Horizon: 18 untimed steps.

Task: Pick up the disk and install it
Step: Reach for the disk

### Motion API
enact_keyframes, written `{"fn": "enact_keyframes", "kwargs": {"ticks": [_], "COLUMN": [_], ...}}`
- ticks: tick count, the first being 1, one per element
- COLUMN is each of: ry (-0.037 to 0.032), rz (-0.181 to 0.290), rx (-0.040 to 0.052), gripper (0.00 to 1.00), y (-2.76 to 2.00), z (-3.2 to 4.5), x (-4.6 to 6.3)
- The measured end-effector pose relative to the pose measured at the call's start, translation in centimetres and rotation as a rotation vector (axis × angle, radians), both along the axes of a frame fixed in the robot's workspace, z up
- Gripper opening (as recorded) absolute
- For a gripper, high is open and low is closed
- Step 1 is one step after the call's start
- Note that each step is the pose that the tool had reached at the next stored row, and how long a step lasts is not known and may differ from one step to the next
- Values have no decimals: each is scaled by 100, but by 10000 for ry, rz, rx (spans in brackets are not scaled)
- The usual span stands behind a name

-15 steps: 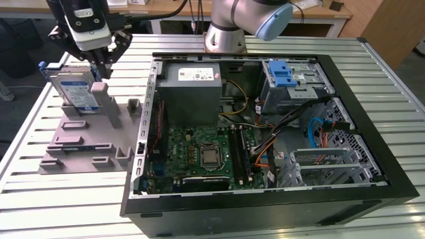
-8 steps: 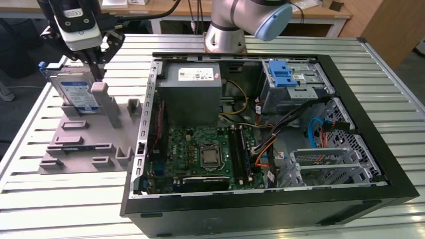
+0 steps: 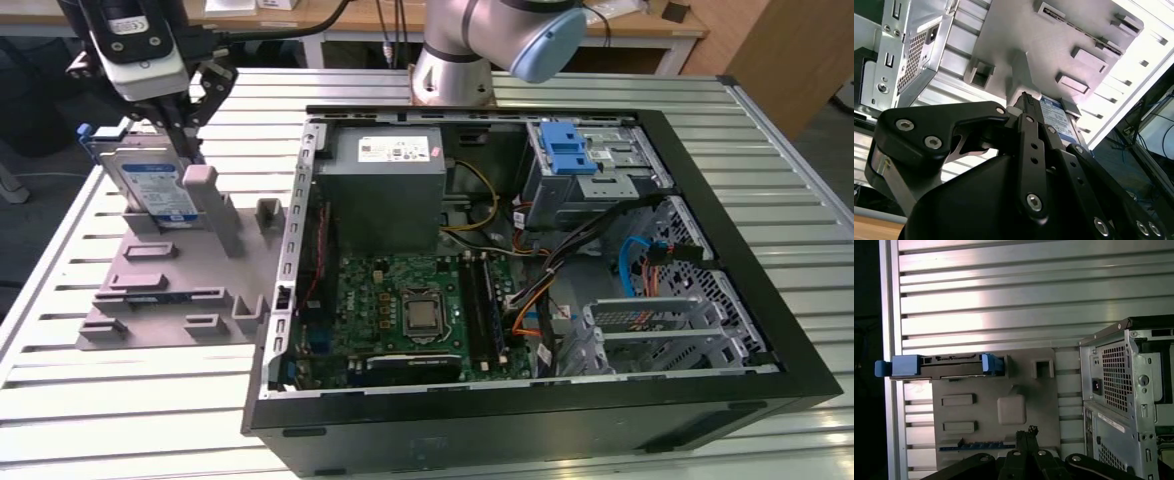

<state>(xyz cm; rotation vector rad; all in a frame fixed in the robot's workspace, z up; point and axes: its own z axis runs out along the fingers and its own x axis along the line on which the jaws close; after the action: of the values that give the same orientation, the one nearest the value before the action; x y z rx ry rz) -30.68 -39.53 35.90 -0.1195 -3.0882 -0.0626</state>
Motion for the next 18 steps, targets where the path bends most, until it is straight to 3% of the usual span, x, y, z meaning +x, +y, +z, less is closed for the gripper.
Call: {"fn": "enact_keyframes", "kwargs": {"ticks": [18], "ry": [5], "rz": [-1], "rx": [0], "gripper": [11], "y": [14], "z": [-24], "x": [-194]}}
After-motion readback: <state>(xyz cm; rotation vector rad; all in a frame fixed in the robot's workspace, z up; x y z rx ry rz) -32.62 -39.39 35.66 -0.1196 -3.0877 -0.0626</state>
